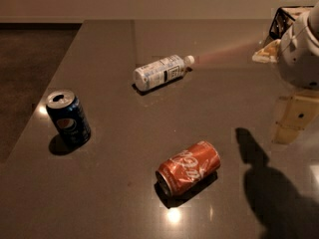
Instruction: Place coke can upright
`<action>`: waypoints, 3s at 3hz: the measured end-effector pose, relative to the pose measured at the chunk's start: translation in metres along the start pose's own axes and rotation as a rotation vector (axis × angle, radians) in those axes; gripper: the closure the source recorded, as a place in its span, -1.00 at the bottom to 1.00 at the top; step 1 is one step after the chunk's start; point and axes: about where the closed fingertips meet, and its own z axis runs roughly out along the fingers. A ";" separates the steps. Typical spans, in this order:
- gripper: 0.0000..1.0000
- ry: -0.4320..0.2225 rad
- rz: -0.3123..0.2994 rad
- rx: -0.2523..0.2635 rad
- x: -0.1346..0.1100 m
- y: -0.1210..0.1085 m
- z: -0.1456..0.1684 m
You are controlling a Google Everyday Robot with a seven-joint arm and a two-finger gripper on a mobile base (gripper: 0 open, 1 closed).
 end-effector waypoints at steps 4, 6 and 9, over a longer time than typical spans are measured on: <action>-1.00 -0.052 -0.379 -0.216 -0.048 0.090 0.090; -1.00 0.007 -0.531 -0.175 -0.084 0.107 0.107; -0.21 0.104 -0.620 -0.183 -0.113 0.112 0.122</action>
Offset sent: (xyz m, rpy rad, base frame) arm -0.0632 0.0599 -0.1006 0.0084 0.1988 0.4094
